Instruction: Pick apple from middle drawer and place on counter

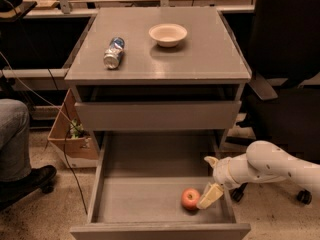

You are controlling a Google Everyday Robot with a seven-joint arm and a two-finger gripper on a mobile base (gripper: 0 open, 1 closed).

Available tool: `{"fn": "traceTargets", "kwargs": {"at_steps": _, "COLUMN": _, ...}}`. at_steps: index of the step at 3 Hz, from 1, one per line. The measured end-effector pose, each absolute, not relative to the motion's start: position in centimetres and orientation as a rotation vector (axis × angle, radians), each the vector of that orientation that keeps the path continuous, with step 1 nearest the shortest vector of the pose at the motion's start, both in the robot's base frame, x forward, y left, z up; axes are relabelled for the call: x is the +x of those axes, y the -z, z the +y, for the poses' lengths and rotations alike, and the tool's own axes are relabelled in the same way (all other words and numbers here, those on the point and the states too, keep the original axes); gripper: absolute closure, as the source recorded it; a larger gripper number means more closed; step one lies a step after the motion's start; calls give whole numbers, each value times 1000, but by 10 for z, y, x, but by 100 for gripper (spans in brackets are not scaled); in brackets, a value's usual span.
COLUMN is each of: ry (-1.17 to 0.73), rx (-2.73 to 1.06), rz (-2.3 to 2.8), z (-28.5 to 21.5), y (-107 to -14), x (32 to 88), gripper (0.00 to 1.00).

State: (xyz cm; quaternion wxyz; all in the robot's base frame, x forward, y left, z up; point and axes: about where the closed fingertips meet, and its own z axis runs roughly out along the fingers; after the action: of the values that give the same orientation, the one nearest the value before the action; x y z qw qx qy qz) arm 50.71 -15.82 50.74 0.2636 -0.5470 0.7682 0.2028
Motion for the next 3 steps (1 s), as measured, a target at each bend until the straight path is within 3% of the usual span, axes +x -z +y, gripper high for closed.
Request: {"fn": "traceTargets", "kwargs": {"at_steps": 3, "ry": -608, "rx": -1291, "rz": 2198, "z": -163, "y": -437, "x": 523, "gripper": 0}}
